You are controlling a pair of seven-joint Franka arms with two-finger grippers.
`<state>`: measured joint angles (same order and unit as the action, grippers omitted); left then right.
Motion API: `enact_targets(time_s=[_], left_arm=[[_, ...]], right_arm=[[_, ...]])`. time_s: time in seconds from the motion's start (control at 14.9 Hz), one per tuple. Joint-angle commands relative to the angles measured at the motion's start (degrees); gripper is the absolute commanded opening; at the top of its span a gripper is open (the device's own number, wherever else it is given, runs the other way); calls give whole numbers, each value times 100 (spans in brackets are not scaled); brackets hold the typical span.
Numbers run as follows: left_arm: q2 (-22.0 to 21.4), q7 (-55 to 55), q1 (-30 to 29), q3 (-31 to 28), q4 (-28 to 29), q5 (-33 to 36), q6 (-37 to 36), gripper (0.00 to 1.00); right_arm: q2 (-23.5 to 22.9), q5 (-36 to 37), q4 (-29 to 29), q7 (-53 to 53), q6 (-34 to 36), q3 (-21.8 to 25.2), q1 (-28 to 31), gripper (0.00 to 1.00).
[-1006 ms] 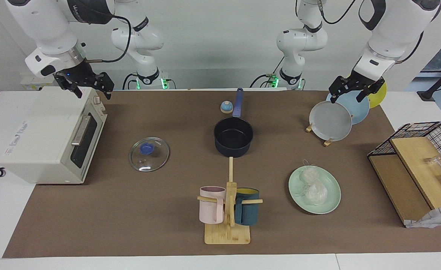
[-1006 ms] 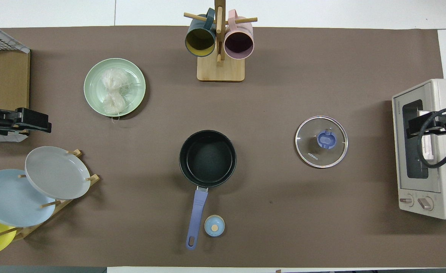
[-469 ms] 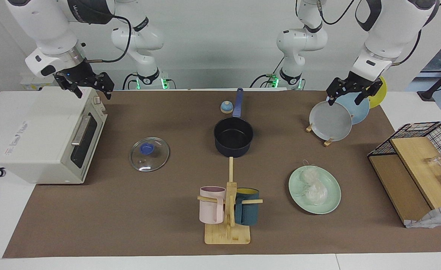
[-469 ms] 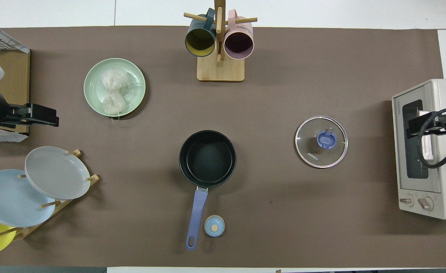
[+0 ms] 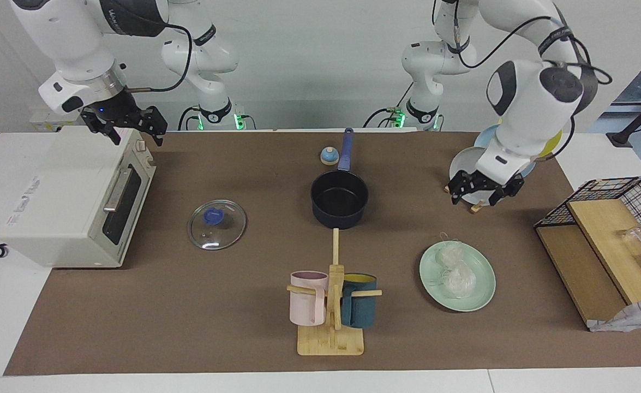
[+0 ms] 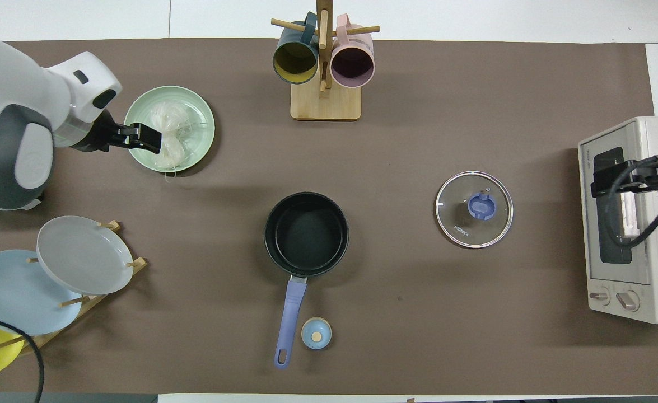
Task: Transfer vermicelli from plate to pot
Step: 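Move the left gripper to the vermicelli on the green plate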
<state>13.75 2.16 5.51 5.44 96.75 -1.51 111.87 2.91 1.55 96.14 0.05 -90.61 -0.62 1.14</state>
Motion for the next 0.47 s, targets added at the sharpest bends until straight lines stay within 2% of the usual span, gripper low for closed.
enact_targets(time_s=[0.0, 0.13, 0.27, 0.4], left_arm=[[566, -259, 38, -52, -139, 159, 457, 100], [838, -672, 20, -52, -279, 291, 598, 100], [1094, -708, 46, -52, -210, 292, 1071, 100], [1270, -717, 46, -61, -235, 318, 1258, 100]], right_arm=[[297, -120, 1009, -128, -1148, -8, -202, 100], [115, -129, 1345, -120, -1608, -8, -439, 100], [-324, -321, 1425, 46, -1968, -8, -492, 100], [-554, -498, 1609, 249, -2451, -8, -571, 100]])
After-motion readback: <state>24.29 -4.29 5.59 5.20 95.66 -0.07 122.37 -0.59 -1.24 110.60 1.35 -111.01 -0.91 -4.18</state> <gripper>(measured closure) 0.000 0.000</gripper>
